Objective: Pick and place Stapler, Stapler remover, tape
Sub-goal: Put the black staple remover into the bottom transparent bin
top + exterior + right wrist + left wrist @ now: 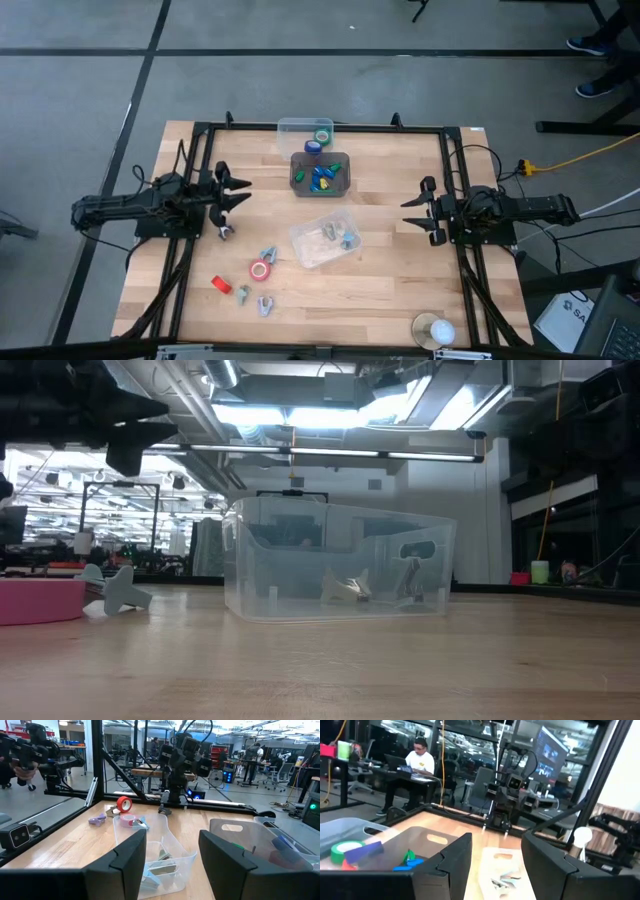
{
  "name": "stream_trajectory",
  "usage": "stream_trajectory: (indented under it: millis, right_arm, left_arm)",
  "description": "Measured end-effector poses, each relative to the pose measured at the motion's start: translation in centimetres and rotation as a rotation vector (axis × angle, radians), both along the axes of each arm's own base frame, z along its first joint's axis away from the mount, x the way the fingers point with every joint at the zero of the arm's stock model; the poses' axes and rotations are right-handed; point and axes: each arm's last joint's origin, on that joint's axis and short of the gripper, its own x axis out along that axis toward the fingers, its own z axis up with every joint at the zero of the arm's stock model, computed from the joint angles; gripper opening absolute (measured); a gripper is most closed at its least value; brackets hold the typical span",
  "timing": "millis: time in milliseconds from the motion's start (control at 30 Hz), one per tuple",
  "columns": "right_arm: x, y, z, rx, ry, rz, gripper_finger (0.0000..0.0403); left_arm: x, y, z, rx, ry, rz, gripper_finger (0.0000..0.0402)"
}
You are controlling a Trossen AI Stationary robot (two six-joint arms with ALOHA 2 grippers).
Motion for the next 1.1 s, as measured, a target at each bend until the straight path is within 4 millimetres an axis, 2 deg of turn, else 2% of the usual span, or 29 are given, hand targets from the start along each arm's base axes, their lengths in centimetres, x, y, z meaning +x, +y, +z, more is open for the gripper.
stream_trajectory:
  millis: [200,533,700,800,933,1100]
  right_arm:
    - [0.0,0.0,0.0,0.0,0.0,0.0,0.0188]
    - [0.0,0.0,0.0,0.0,0.0,0.0,0.0188]
    - [0.0,0.0,0.0,0.0,0.0,0.0,0.0188]
    - [0.0,0.0,0.0,0.0,0.0,0.0,0.0188]
    - [0.0,0.0,0.0,0.0,0.0,0.0,0.0188]
    - [0.0,0.0,0.0,0.0,0.0,0.0,0.0187]
  left_arm:
    - [1.0,-0.2,0.9,0.026,0.094,-0.01,0.0168]
    - [3.9,-0.8,3.0,0.02,0.302,-0.071,0.0168]
    - [5.0,-1.2,3.9,-0.018,0.546,-0.079,0.0168]
    - [5.2,-1.5,4.4,-0.066,0.719,-0.026,0.0168]
    - [5.3,-1.9,4.8,-0.171,0.857,-0.002,0.0168]
    - [5.1,-3.2,4.1,-0.288,0.999,-0.139,0.0168]
